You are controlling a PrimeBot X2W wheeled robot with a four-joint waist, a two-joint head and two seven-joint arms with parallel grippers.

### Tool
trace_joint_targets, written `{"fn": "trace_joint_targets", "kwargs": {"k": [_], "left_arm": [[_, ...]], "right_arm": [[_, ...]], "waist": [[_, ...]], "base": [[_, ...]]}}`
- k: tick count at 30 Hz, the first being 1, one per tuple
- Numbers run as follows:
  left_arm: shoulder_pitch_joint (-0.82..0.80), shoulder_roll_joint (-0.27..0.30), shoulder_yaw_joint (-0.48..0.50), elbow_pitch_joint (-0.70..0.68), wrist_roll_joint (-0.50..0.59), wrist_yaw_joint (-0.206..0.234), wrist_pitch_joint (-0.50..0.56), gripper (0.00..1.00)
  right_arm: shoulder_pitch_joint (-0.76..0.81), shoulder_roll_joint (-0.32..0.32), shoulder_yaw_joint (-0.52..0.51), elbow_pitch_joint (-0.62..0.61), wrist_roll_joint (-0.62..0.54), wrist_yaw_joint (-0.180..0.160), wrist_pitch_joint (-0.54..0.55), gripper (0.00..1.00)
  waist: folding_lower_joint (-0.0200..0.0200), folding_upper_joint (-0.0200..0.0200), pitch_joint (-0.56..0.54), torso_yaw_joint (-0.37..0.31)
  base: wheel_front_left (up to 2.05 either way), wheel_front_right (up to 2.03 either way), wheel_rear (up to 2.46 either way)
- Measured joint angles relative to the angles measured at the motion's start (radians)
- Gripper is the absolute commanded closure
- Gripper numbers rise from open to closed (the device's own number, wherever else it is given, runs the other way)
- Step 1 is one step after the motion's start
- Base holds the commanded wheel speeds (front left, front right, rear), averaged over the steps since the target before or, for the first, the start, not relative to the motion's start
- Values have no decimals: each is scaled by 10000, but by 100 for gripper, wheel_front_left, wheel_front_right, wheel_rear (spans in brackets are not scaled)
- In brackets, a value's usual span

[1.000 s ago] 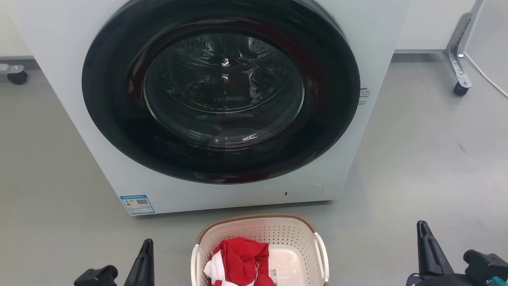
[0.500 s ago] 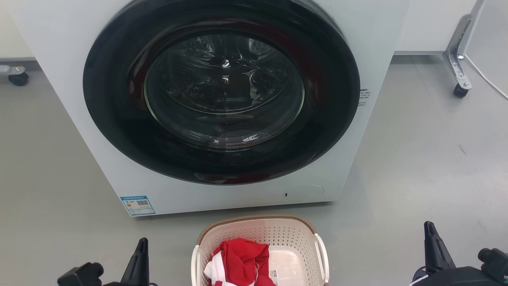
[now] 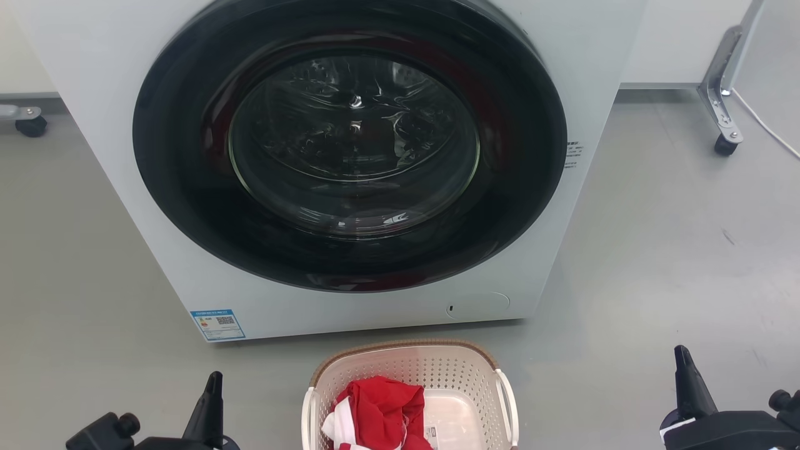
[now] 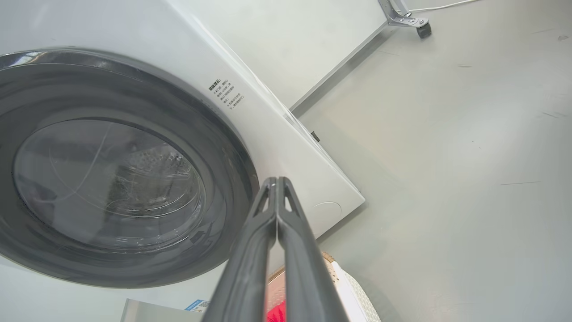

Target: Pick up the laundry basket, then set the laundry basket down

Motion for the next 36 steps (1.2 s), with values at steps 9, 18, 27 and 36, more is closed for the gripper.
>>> {"fn": "trace_joint_targets", "kwargs": {"k": [9,18,27,36], "left_arm": [[-197,-67,284,261,-1208,-255,209,100],[-406,-169,562,481,-2414,-439,401,100],[-598,-263,890,694,-3708,-708,648,100],[-829,-313,1174,932,-4909,-965,828,100]], "right_arm": [[-98,138,-320,176,1256,257,339,100],[-306,268,-635,380,2504,449,621,100],[-482,430,-989,575,3914,727,976,100],[-526,552,-1308,784,5156,959,1310,100]], "waist": [[0,0,-29,7],[0,0,-58,13],[0,0,-91,21],[0,0,-119,27]], "base": [[0,0,0],[0,0,0],[0,0,0],[0,0,0]]}}
